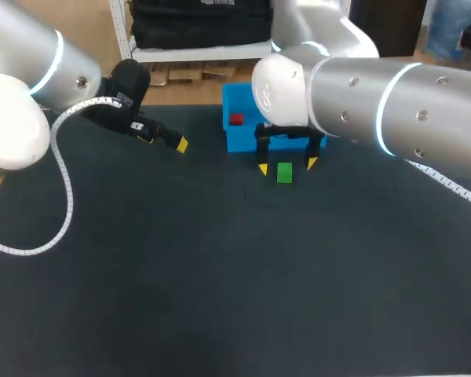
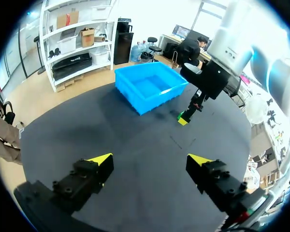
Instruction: Use the left arm to pick the red cube and place it into the blue plastic box first, then use the right arm to grasp the green cube and put it into the same blue plastic box after the first action is fully finished.
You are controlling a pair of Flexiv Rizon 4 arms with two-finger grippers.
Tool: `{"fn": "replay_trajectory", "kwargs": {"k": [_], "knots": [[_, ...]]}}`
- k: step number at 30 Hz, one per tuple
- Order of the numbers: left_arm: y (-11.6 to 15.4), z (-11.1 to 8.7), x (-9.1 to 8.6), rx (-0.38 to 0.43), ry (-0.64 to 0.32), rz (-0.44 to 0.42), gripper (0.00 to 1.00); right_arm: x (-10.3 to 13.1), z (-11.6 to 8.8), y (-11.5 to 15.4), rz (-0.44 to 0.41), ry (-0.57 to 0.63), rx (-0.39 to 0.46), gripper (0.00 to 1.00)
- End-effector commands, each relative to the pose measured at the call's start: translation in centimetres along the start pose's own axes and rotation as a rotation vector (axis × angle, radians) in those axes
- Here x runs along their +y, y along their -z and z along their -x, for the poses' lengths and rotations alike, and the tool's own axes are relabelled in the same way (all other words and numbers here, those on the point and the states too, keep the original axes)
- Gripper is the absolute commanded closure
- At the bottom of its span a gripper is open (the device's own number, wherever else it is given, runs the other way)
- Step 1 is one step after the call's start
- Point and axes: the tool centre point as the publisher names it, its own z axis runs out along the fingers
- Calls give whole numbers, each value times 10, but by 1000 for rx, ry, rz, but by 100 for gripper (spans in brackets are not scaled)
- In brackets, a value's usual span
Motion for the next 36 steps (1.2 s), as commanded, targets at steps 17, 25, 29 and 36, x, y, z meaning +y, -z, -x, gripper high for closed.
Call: {"fn": "replay_trajectory", "kwargs": {"k": [17,25,29,36], "knots": [[0,0,1,-2,-2,-4,0,0,-1,-19,-4,-9,-11,0],[0,0,1,-2,-2,-4,0,0,0,-24,-12,-10,-15,0],[0,0,1,-2,-2,-4,0,0,1,-26,-18,-10,-19,0],[0,0,1,-2,-2,-4,0,0,1,-29,-21,-12,-21,0]]}}
